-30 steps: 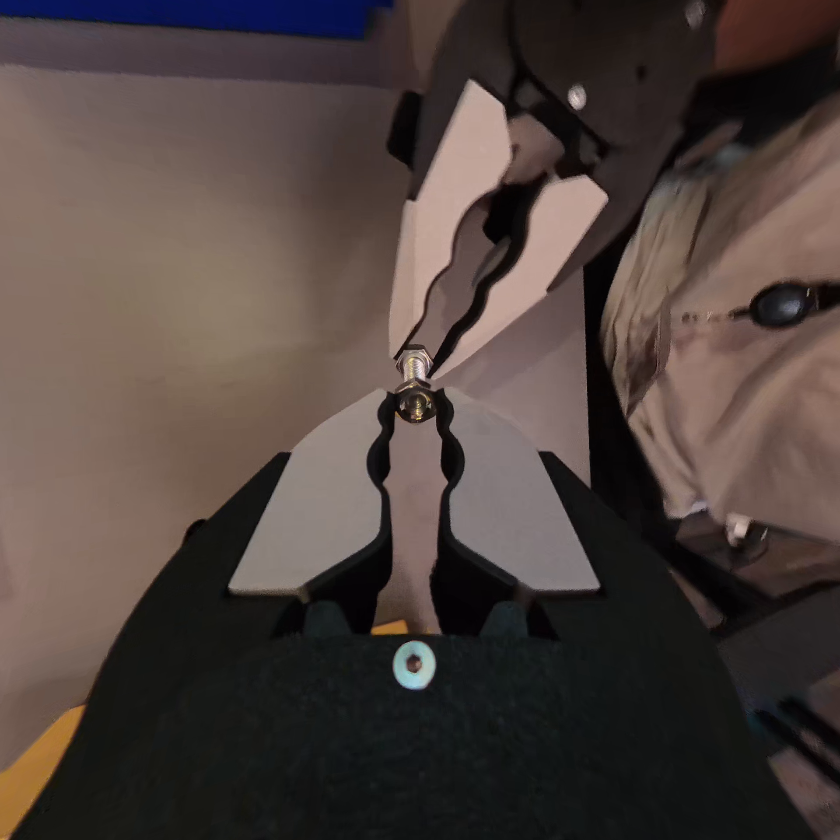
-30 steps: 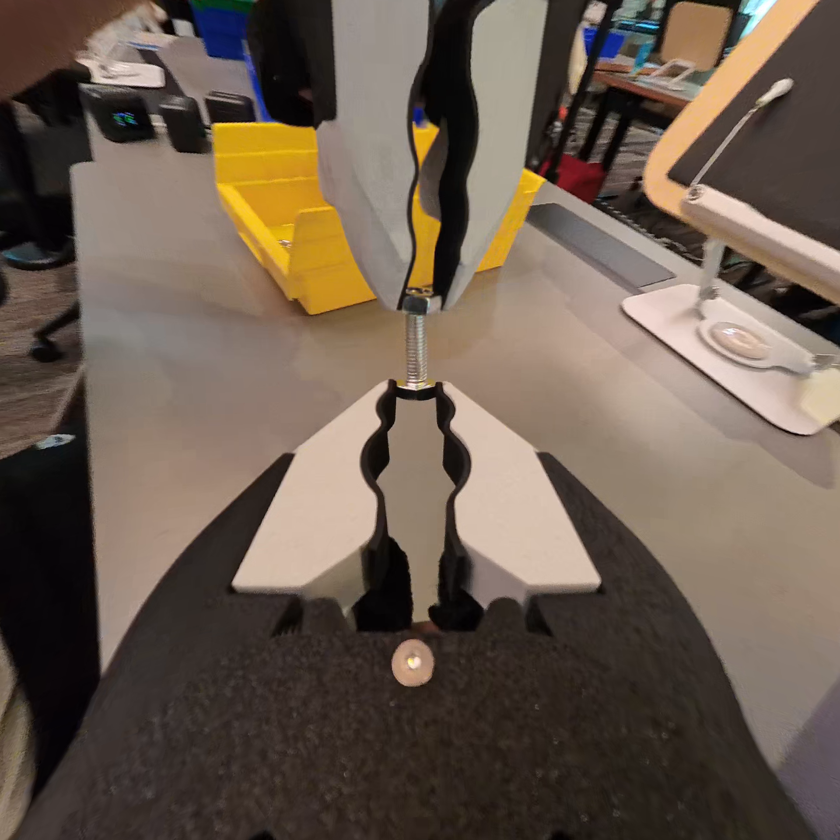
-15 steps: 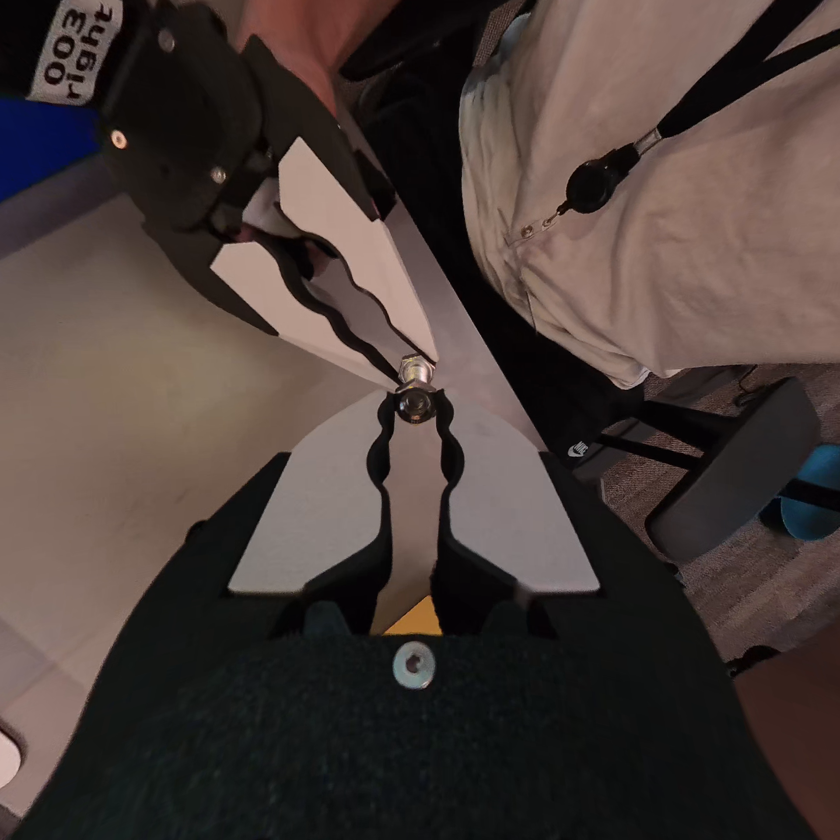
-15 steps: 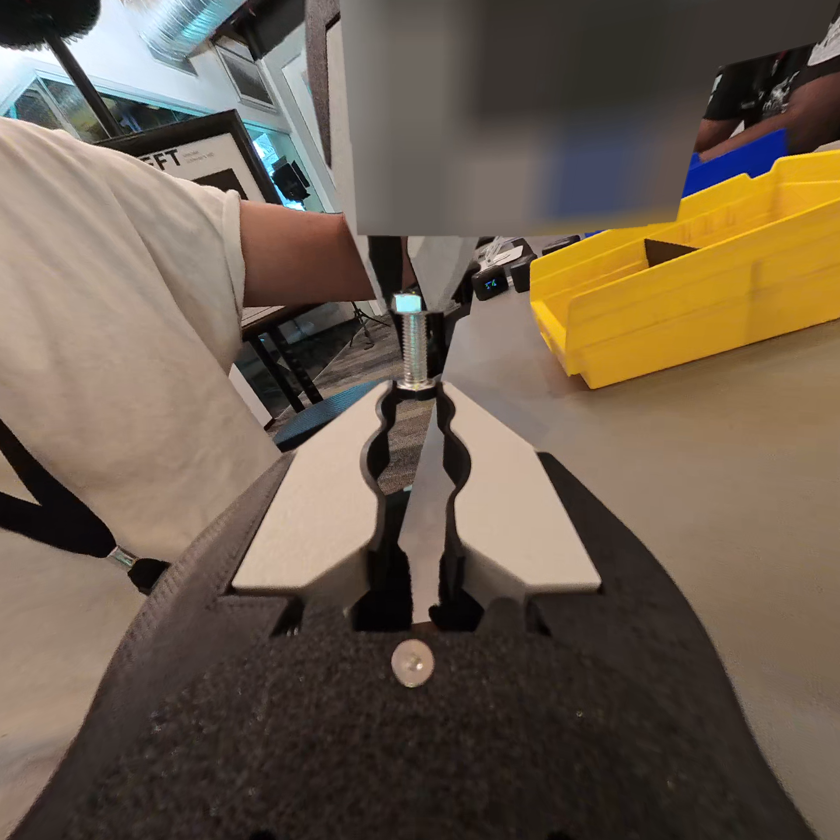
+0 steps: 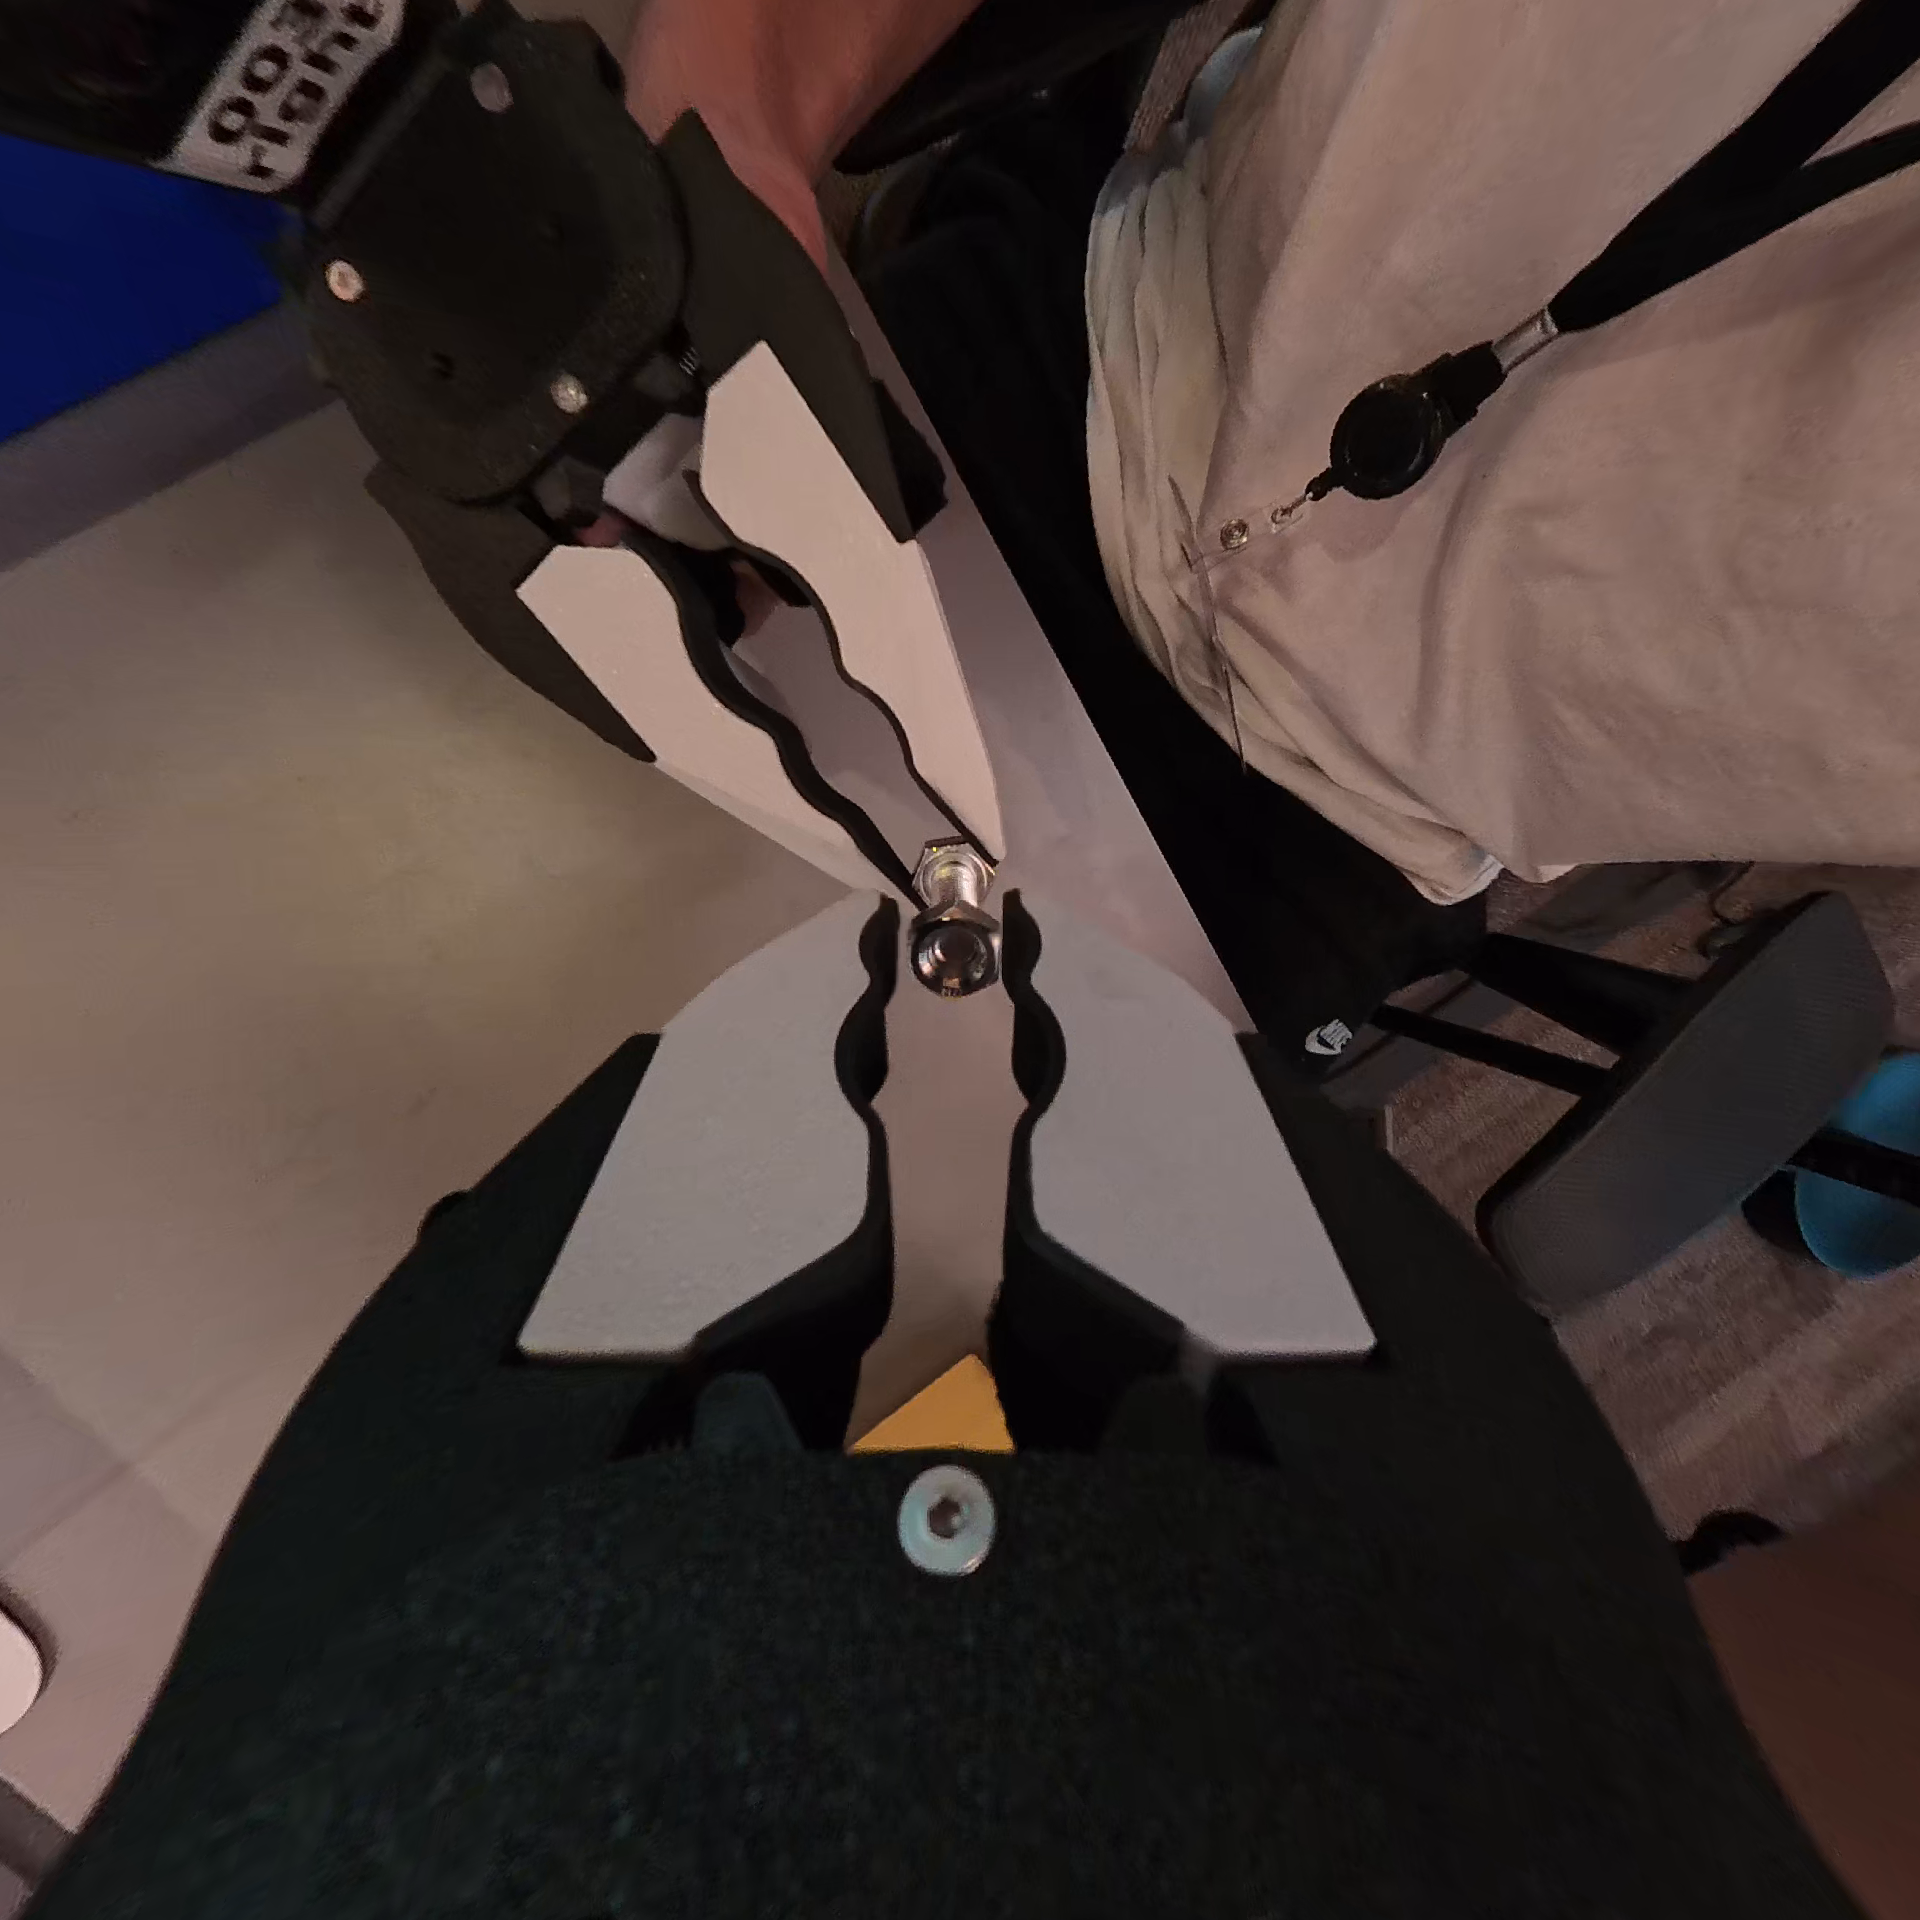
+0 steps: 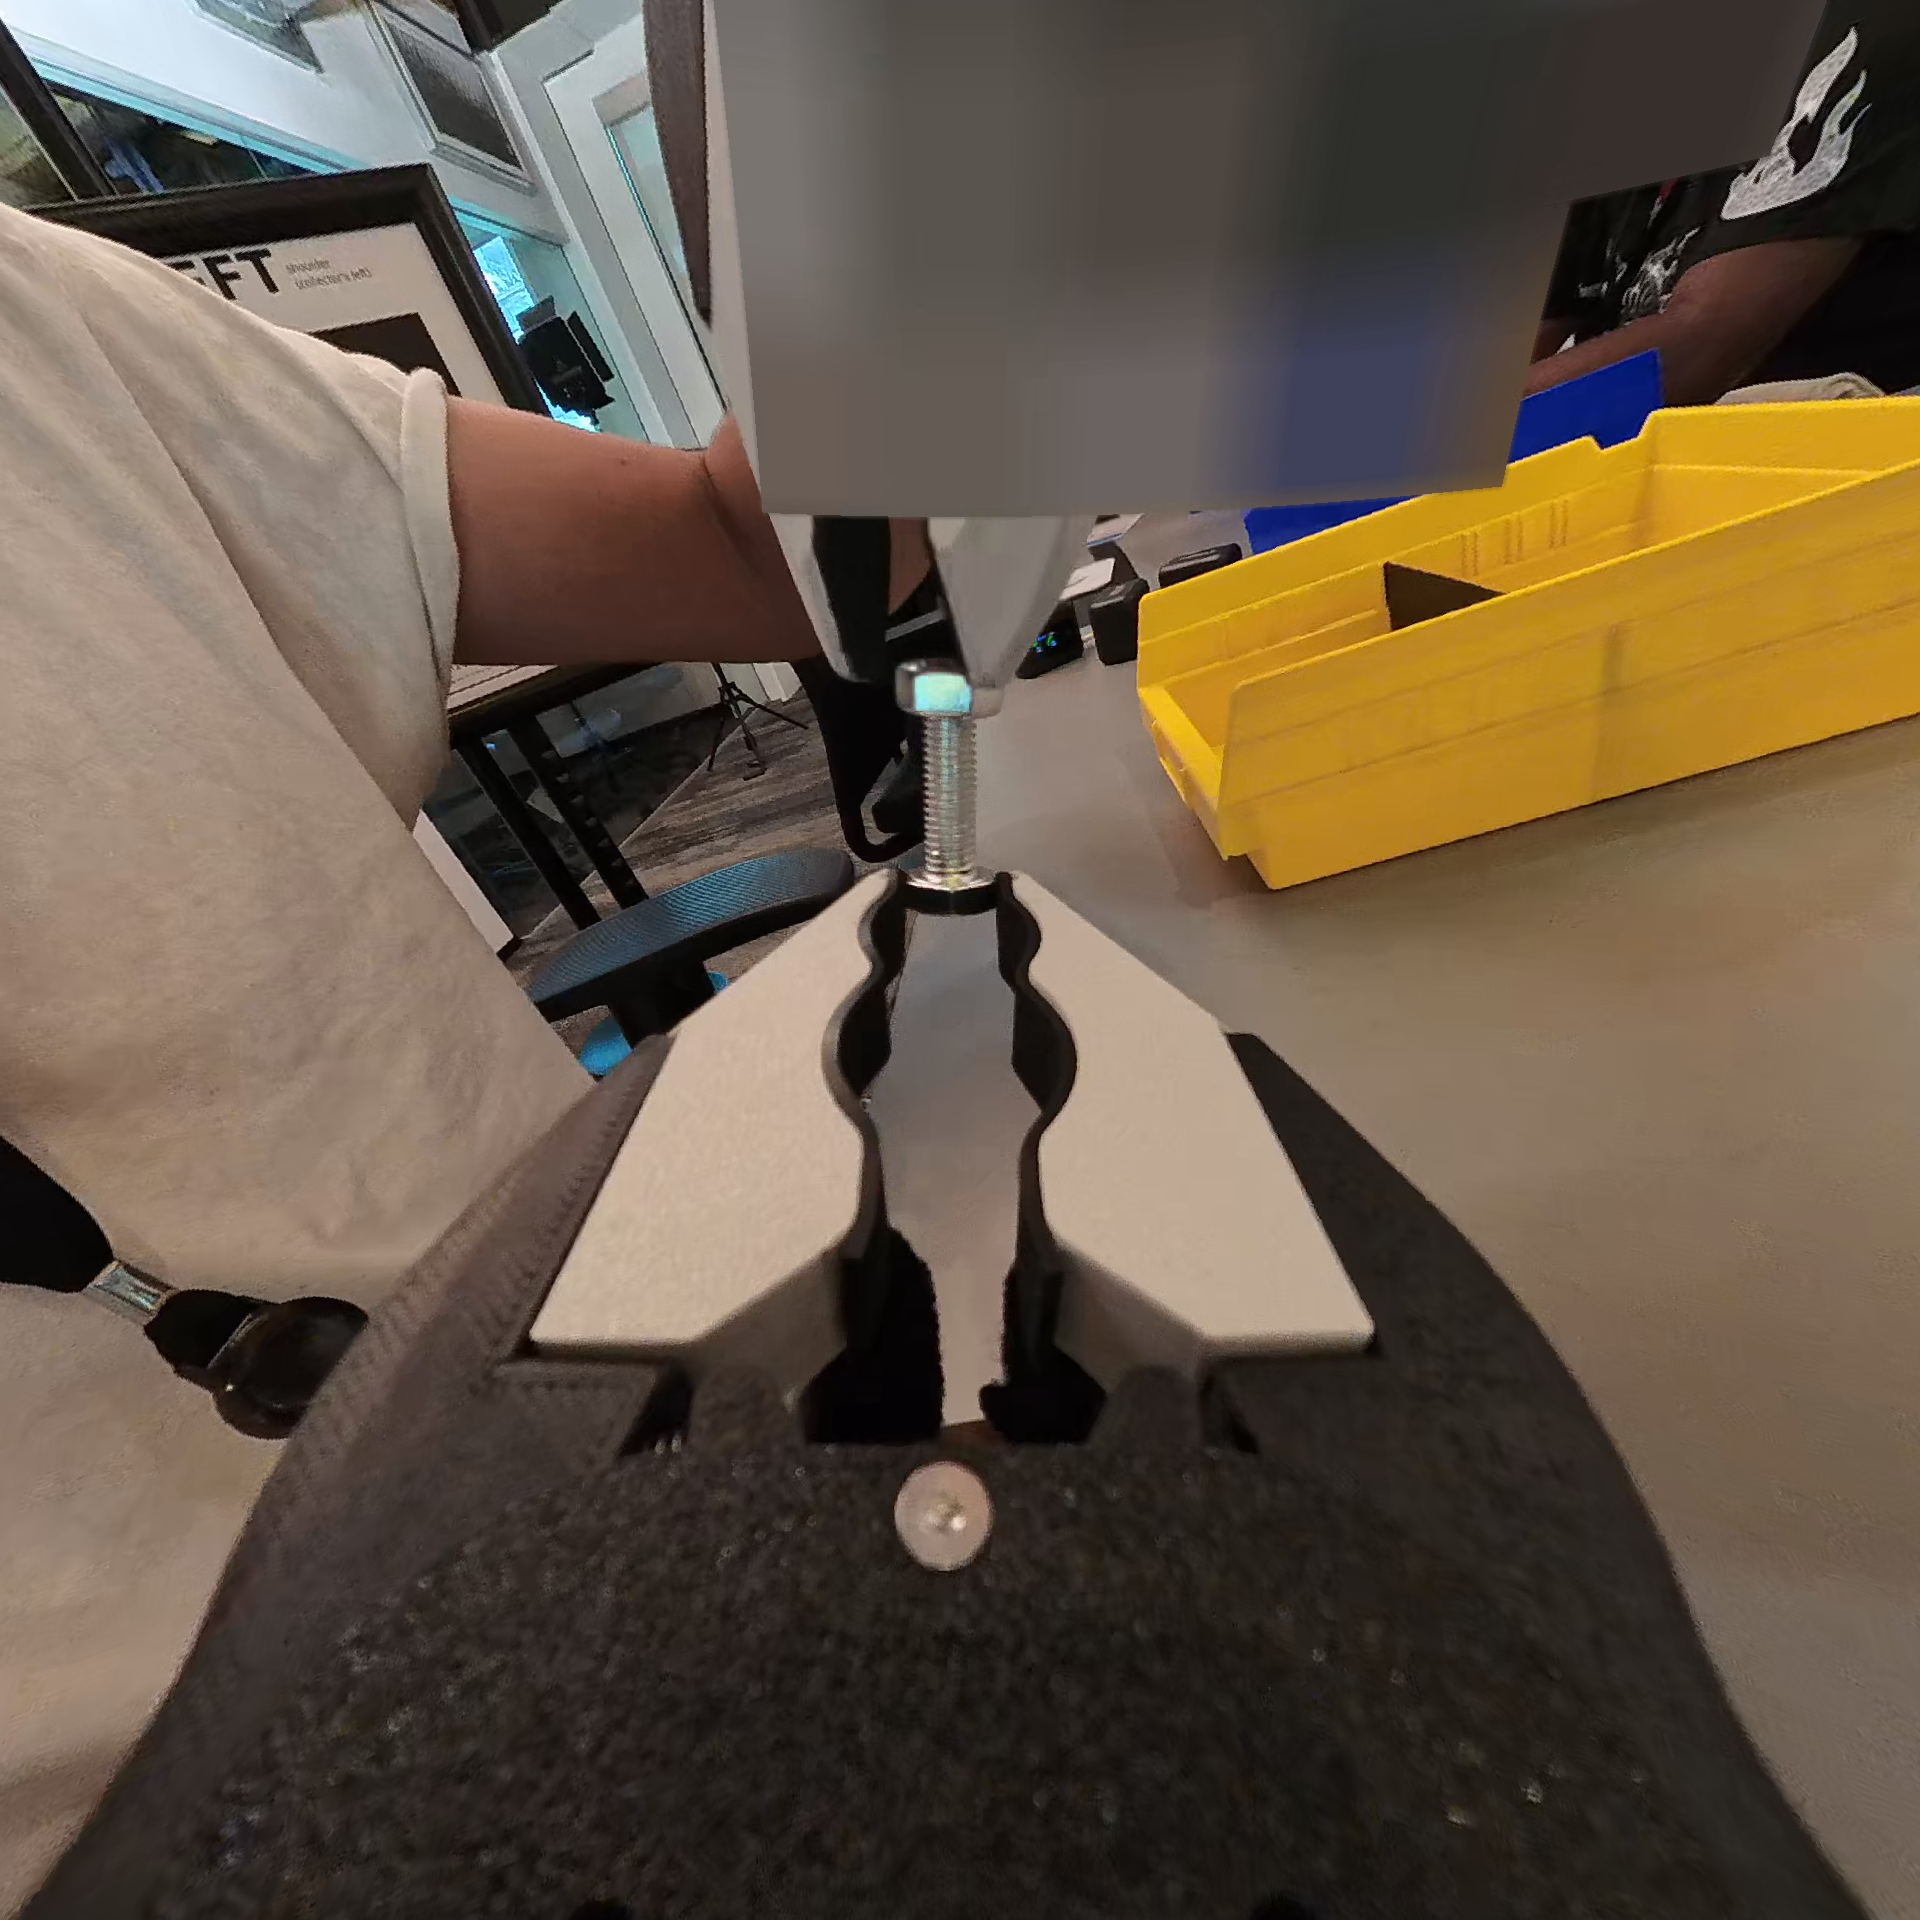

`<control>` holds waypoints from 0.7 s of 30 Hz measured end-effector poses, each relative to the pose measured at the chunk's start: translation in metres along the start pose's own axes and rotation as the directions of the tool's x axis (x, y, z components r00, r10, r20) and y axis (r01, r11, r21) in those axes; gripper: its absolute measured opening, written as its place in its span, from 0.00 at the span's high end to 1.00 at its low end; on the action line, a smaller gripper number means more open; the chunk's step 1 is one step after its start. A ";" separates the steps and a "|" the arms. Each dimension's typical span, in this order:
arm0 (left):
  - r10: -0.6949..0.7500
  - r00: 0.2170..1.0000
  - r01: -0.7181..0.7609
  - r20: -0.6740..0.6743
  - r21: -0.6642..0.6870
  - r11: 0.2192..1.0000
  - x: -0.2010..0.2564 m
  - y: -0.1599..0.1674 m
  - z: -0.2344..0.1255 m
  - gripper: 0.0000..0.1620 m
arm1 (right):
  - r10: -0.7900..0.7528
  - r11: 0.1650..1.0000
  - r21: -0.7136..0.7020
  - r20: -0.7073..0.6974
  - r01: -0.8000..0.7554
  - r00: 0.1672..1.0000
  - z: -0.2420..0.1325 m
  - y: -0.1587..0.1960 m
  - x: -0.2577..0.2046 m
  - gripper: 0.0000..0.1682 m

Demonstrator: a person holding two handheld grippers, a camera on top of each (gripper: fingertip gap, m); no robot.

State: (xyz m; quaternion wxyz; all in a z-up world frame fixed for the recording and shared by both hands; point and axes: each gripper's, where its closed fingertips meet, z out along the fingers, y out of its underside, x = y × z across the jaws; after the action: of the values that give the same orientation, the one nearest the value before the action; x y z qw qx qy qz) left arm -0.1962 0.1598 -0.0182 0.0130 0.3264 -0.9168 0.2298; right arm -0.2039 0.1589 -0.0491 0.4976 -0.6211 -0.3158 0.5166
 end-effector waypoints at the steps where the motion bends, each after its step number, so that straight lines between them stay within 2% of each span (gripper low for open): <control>1: -0.004 1.000 0.004 0.014 0.011 1.000 -0.002 -0.001 -0.001 0.87 | -0.001 1.000 0.001 -0.004 0.001 1.000 0.000 0.000 0.001 0.90; 4: -0.040 0.994 0.029 0.099 0.105 0.994 -0.011 -0.008 -0.010 0.78 | -0.011 1.000 0.017 -0.038 0.012 0.999 -0.004 -0.002 0.006 0.90; 6: -0.151 0.962 0.083 0.228 0.282 0.956 -0.026 -0.019 -0.024 0.73 | -0.038 0.998 0.047 -0.102 0.042 0.994 -0.009 -0.008 0.014 0.90; 8: -0.376 0.860 0.152 0.345 0.530 0.834 -0.048 -0.027 -0.040 0.71 | -0.063 0.992 0.097 -0.196 0.083 0.979 -0.019 -0.018 0.026 0.90; 10: -0.600 0.720 0.155 0.349 0.762 0.629 -0.058 -0.025 -0.048 0.64 | -0.061 0.983 0.151 -0.270 0.104 0.961 -0.030 -0.026 0.035 0.90; 12: -0.744 0.594 0.115 0.305 0.883 0.454 -0.057 -0.017 -0.040 0.62 | -0.056 0.978 0.173 -0.307 0.114 0.950 -0.035 -0.028 0.041 0.90; 13: -0.781 0.542 0.100 0.309 0.899 0.426 -0.056 -0.014 -0.031 0.60 | -0.054 0.979 0.170 -0.306 0.110 0.951 -0.035 -0.027 0.041 0.90; 16: -0.826 0.403 0.070 0.394 0.887 0.457 -0.056 -0.006 -0.016 0.62 | -0.053 0.981 0.162 -0.290 0.103 0.955 -0.031 -0.025 0.038 0.90; 19: -0.837 0.376 0.105 0.398 0.879 0.466 -0.059 0.004 -0.007 0.64 | -0.085 0.988 0.093 -0.330 0.122 0.940 -0.027 -0.017 0.042 0.90; 21: -0.838 0.402 0.136 0.368 0.882 0.452 -0.057 0.015 0.002 0.64 | -0.092 0.994 0.019 -0.362 0.106 0.928 -0.026 -0.005 0.050 0.90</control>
State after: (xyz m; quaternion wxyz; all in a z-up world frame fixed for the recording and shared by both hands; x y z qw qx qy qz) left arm -0.1603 0.2025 -0.0363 -0.4442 0.6489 -0.4763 0.3933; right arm -0.1653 0.1977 -0.0616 0.5842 -0.6791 -0.2401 0.3740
